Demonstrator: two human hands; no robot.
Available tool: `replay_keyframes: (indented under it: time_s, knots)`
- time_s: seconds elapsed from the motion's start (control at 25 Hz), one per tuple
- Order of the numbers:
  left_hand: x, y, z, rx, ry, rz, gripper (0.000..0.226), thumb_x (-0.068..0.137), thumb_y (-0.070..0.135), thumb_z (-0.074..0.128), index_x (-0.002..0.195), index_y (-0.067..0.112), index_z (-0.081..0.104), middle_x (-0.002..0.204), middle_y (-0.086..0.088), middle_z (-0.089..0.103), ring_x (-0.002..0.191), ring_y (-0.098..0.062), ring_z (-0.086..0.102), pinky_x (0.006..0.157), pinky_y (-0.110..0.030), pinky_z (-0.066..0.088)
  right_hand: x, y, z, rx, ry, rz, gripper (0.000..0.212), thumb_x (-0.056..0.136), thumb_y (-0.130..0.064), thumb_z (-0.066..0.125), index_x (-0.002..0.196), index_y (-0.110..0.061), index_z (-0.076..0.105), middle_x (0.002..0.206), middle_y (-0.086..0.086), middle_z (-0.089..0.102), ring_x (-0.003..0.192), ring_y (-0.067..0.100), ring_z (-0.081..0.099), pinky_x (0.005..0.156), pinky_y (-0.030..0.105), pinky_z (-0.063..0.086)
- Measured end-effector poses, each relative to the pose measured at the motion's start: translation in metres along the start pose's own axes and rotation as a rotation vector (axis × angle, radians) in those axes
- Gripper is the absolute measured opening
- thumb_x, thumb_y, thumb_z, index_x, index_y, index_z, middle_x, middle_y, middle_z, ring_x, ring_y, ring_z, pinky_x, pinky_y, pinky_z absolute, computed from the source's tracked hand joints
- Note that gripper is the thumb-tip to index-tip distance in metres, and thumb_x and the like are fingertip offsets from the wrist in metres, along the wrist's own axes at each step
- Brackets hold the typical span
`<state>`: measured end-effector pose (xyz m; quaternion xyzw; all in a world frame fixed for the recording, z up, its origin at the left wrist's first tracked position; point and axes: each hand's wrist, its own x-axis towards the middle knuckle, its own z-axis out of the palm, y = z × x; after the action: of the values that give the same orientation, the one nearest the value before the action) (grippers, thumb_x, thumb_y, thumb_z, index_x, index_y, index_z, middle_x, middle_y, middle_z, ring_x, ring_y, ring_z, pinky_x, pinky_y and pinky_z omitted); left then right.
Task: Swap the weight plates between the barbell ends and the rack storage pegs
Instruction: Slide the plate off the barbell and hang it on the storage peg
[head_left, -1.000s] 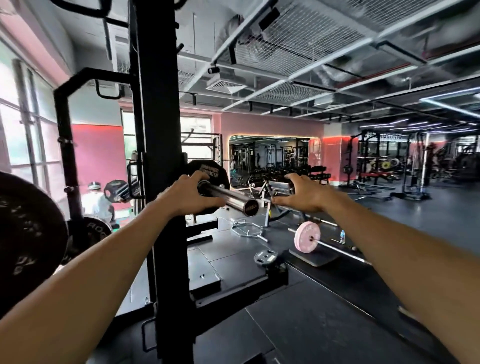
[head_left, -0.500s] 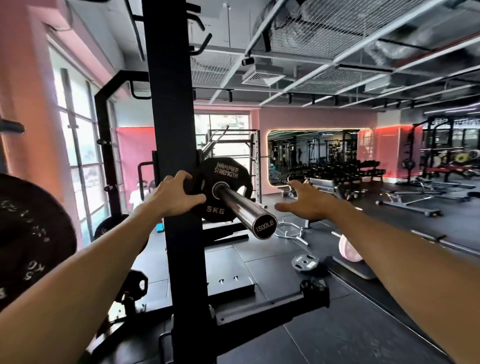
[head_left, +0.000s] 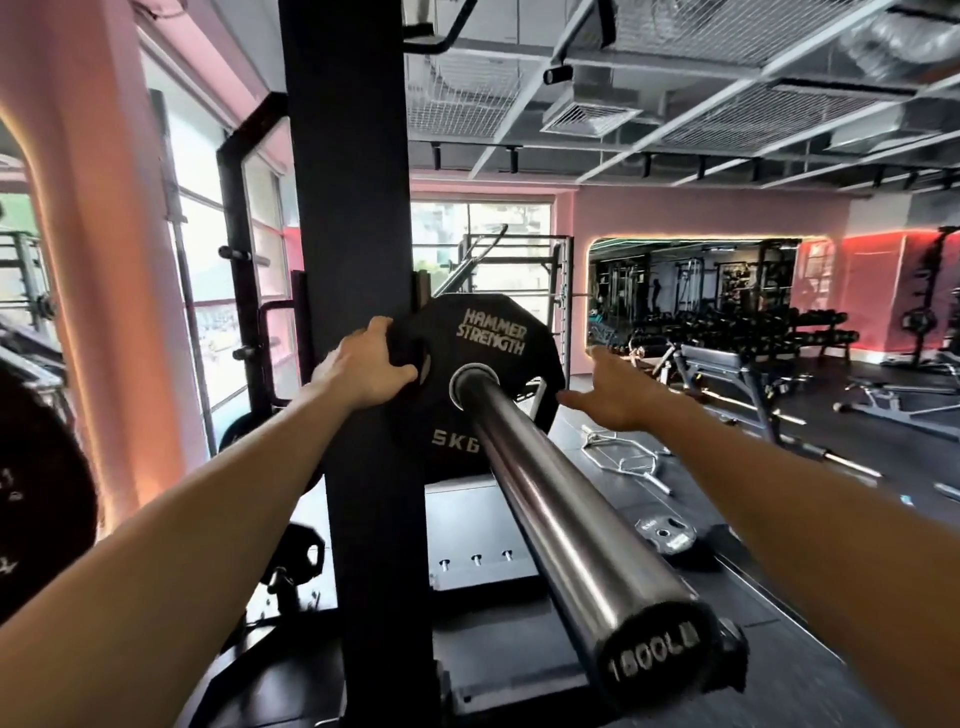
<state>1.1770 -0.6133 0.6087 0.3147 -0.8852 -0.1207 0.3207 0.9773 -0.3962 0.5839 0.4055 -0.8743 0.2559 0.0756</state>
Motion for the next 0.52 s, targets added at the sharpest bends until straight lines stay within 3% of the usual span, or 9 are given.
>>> replay_keyframes:
  time_s: [0.2,0.4,0.52]
  knots:
    - [0.034,0.002,0.03,0.099,0.085,-0.035,0.047,0.089,0.029,0.061,0.128,0.012,0.042,0.118,-0.022,0.059,0.109,-0.044,0.056,0.09,-0.047,0.048,0.05,-0.006,0.032,0.063,0.032,-0.023,0.053,0.09,-0.031,0.062,0.127,-0.003,0.037,0.125,0.017,0.054,0.112,0.033,0.054,0.084,0.035,0.043]
    - [0.037,0.006,0.041,0.124,0.195,-0.088,0.036,0.089,0.029,0.062,0.115,0.007,0.048,0.115,-0.023,0.059,0.108,-0.046,0.056,0.083,-0.046,0.045,0.076,-0.017,0.056,0.231,0.202,0.068,0.038,0.088,-0.014,0.059,0.12,-0.003,0.043,0.117,0.019,0.058,0.108,0.037,0.057,0.076,0.032,0.04]
    - [0.028,0.004,0.041,0.103,0.213,-0.112,0.036,0.087,0.029,0.061,0.114,0.008,0.05,0.114,-0.021,0.06,0.106,-0.045,0.057,0.08,-0.044,0.045,0.072,-0.021,0.051,0.26,0.211,0.082,0.036,0.085,-0.013,0.06,0.118,-0.006,0.048,0.112,0.015,0.062,0.106,0.034,0.058,0.073,0.029,0.036]
